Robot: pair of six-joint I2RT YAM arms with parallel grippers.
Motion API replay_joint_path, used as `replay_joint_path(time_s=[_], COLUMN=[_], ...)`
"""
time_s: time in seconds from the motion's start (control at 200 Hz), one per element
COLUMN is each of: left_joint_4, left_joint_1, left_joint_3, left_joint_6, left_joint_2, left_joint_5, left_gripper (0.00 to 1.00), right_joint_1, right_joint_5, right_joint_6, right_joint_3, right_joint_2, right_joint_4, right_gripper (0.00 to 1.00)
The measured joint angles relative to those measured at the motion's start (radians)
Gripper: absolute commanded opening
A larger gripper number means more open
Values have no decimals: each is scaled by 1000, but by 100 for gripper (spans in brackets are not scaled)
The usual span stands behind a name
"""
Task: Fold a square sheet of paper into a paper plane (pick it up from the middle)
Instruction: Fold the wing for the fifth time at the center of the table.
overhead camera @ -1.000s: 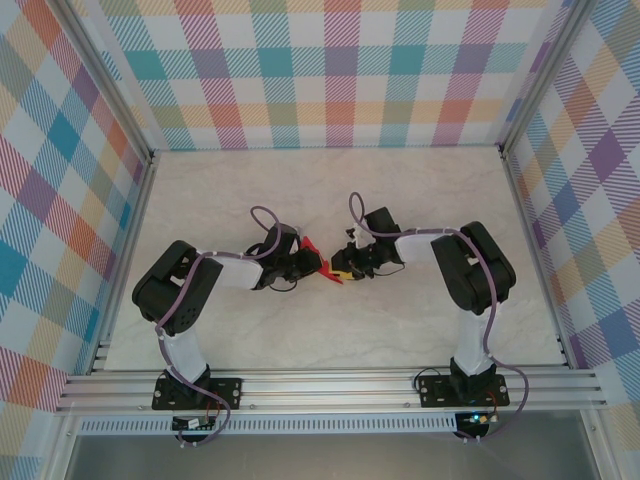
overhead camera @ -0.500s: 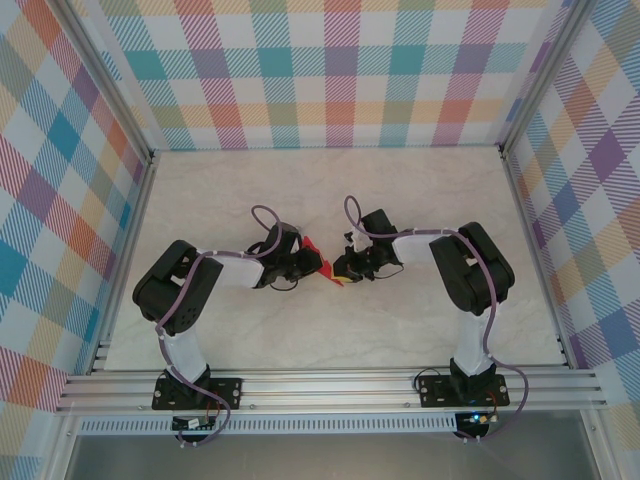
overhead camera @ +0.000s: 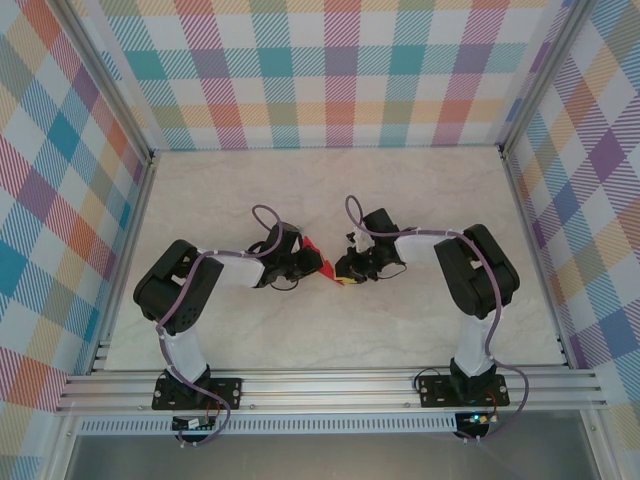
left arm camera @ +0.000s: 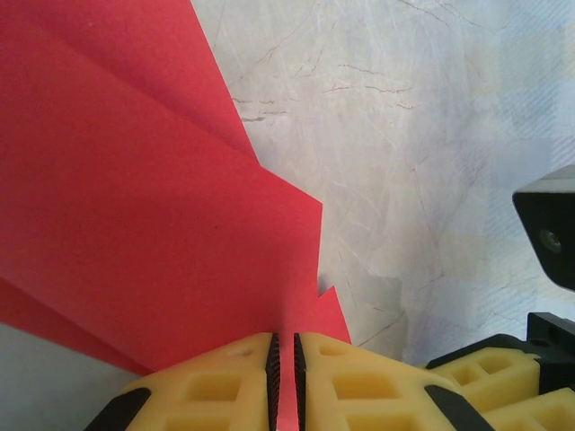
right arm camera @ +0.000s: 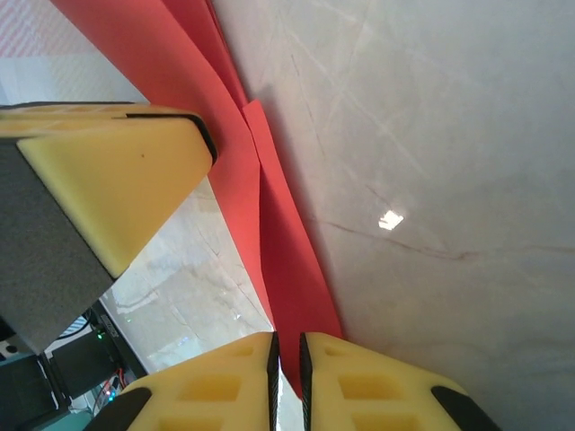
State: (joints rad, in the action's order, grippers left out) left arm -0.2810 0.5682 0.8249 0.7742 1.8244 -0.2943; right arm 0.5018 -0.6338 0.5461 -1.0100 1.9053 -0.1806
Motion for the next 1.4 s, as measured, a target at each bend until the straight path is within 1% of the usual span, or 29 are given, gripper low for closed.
replay_joint_path(time_s=[0.175, 0.39, 0.435, 0.54, 0.71, 0.815, 0.9, 1.095, 1.4], left_joint_4=[14, 18, 18, 20, 29, 51, 79, 150, 220], left_joint_1=[0, 0, 0, 0, 0, 0, 0, 0, 0], left_joint_3=[8, 9, 9, 10, 16, 29, 44, 85, 127], left_joint_6=[3, 3, 3, 3, 14, 25, 39, 60, 72], left_joint_2=[2, 2, 2, 3, 4, 7, 10, 17, 28], left_joint_5=[0, 1, 1, 1, 3, 8, 12, 21, 26], left_gripper=[16, 16, 16, 16, 16, 15, 15, 15, 15], right_joint_1=[0, 0, 0, 0, 8, 29, 57, 96, 103], right_joint_5=[14, 51, 55, 56, 71, 114, 167, 235, 276], right_joint_6=[-16, -21, -21, -20, -32, -55, -76, -144, -227], right_joint_3=[0, -1, -2, -3, -2, -5, -10, -17, -51], right_joint_2=[0, 0, 0, -8, -90, -128, -129, -114, -82], right_joint_4=[-29, -50, -52, -54, -71, -82, -95, -126, -130], right_gripper=[8, 5, 7, 14, 20, 25, 27, 29, 27])
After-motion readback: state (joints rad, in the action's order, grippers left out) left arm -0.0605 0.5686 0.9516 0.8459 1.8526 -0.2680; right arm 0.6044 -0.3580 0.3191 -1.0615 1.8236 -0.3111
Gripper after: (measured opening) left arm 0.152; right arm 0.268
